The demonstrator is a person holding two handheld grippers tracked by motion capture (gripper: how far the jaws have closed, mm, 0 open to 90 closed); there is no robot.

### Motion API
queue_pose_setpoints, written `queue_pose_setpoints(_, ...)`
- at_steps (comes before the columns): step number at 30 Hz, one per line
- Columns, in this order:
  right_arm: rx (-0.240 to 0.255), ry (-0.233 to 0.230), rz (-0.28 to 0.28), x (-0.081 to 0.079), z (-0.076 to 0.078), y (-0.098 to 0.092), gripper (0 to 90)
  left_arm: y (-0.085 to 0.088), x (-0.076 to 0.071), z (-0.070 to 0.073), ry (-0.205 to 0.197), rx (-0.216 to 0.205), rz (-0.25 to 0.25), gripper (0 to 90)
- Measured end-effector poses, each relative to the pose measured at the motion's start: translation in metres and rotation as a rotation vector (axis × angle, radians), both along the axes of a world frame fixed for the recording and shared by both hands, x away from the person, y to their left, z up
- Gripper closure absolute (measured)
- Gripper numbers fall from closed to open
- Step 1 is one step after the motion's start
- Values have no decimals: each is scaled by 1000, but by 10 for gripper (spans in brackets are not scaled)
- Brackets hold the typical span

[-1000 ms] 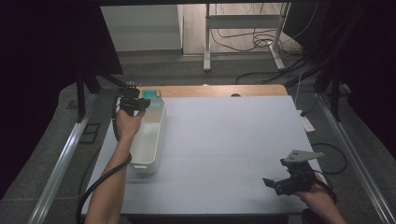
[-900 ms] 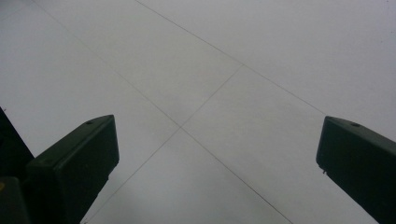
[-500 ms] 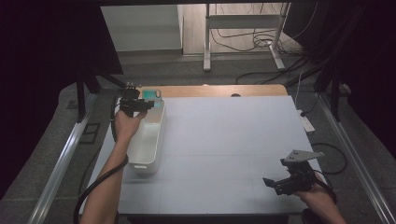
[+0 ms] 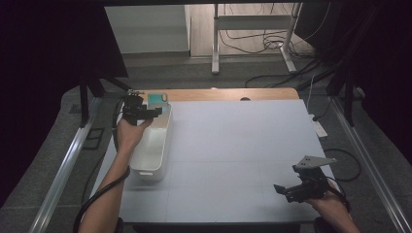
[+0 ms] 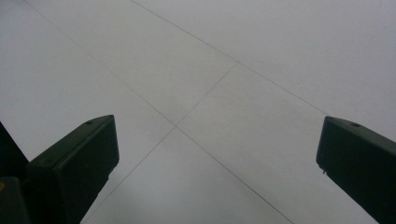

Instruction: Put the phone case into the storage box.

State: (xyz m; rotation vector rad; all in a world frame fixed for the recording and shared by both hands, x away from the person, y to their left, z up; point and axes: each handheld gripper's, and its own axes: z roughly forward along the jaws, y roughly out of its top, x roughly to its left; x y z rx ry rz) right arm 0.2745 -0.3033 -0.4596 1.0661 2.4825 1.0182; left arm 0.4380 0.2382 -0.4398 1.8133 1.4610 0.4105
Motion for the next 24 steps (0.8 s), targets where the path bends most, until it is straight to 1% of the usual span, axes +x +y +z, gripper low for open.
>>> queue_pose_setpoints(1,0,0,-1,0,0,0,0,-1,-3,1,-6,-12,-8,250)
queue_pose_setpoints(3,2,-2,-7,0,0,-1,0,-1,-7,2,-15,-15,-18,212)
queue_pose_setpoints(6,3,-2,-5,0,0,0,0,-1,-10,2,-5,-49,-41,187)
queue_pose_setpoints(9,1,-2,-3,0,0,0,0,-2,-15,1,-3,-55,-68,160)
queue_pose_setpoints(10,2,-3,-3,0,0,0,0,-2,-15,1,-3,-55,-68,153)
queue_pose_setpoints(11,2,-3,-3,0,0,0,0,-2,-18,1,0,-59,-80,153)
queue_pose_setpoints(12,3,-6,-5,0,1,0,0,-2,-21,1,-6,-68,-87,150)
queue_pose_setpoints(14,8,-7,-10,0,1,-1,0,-3,-26,1,-20,-71,-95,145)
queue_pose_setpoints(16,10,-7,-13,0,1,-1,0,-5,-30,1,-22,-71,-102,134)
queue_pose_setpoints(19,8,-7,-19,0,1,-1,0,-8,-35,0,-24,-56,-118,113)
queue_pose_setpoints(21,10,-7,-26,0,1,-1,0,-9,-38,0,-28,-57,-131,103)
queue_pose_setpoints(24,13,-8,-37,0,1,-2,0,-12,-44,0,-44,-50,-156,96)
